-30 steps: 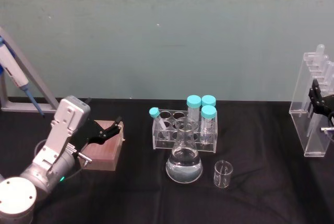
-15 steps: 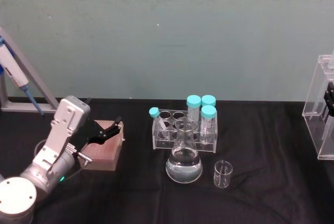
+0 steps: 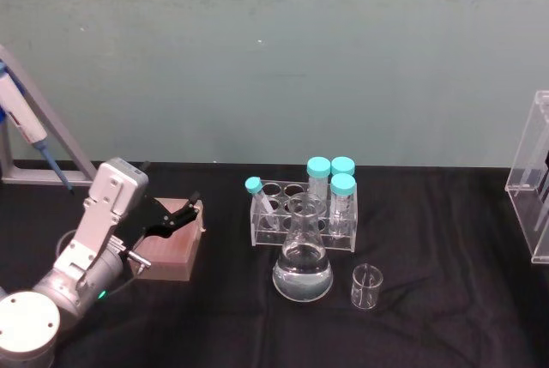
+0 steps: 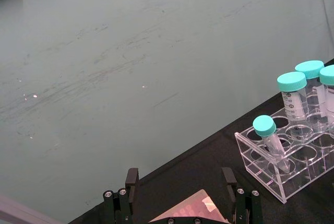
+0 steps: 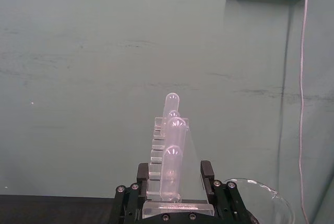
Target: Place the experimental apparatus aside using one hand.
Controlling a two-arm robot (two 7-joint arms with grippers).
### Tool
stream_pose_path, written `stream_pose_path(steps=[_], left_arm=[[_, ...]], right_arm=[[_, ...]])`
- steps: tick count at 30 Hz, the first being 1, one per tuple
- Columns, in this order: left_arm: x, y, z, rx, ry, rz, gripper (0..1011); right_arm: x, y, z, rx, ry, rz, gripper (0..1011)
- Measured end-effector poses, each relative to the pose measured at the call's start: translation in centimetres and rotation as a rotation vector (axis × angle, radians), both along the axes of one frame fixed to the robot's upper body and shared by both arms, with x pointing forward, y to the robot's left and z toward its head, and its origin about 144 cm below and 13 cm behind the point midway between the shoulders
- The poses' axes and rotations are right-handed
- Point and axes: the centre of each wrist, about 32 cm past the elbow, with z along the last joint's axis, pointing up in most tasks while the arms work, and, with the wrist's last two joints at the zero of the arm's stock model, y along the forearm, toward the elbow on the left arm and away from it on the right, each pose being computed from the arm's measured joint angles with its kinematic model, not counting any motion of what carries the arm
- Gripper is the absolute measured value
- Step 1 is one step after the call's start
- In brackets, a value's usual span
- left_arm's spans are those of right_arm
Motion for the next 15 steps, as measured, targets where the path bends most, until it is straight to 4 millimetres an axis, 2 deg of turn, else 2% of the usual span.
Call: stream_pose_path(steps=[15], left_arm=[[0.0,0.0,0.0,0.000,0.000,0.000,1000]], right_arm=[[0.0,-1.5,-0.1,0.001,0.002,0.013,609]])
